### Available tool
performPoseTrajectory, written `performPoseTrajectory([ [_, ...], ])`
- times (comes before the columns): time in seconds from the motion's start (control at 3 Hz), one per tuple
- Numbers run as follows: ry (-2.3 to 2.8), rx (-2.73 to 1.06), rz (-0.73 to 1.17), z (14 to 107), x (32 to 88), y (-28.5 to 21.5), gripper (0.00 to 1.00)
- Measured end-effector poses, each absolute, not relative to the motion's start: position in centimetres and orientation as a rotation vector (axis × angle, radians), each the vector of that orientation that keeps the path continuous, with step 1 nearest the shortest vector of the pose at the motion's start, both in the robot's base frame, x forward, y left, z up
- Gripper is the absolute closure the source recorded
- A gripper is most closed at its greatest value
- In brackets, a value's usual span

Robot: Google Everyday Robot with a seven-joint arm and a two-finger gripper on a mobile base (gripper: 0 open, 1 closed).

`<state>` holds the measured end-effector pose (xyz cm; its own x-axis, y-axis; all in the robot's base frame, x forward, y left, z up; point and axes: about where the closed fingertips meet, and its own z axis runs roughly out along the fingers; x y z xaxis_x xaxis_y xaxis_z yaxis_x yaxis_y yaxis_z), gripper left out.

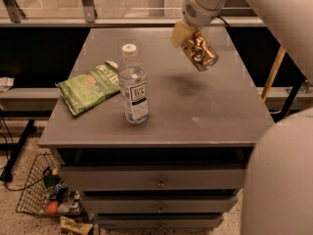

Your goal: Place orange can upright

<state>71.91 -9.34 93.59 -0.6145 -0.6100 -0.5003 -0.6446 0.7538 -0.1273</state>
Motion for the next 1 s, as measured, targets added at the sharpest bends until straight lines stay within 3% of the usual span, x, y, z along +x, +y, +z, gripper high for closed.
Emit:
performPoseTrajectory([
  [0.33,2.238,-1.006,0.207,94.66,71.09,-9.49,1.00],
  [1.0,2.180,-1.031,0.216,95.06,71.06,-9.81,1.00],
])
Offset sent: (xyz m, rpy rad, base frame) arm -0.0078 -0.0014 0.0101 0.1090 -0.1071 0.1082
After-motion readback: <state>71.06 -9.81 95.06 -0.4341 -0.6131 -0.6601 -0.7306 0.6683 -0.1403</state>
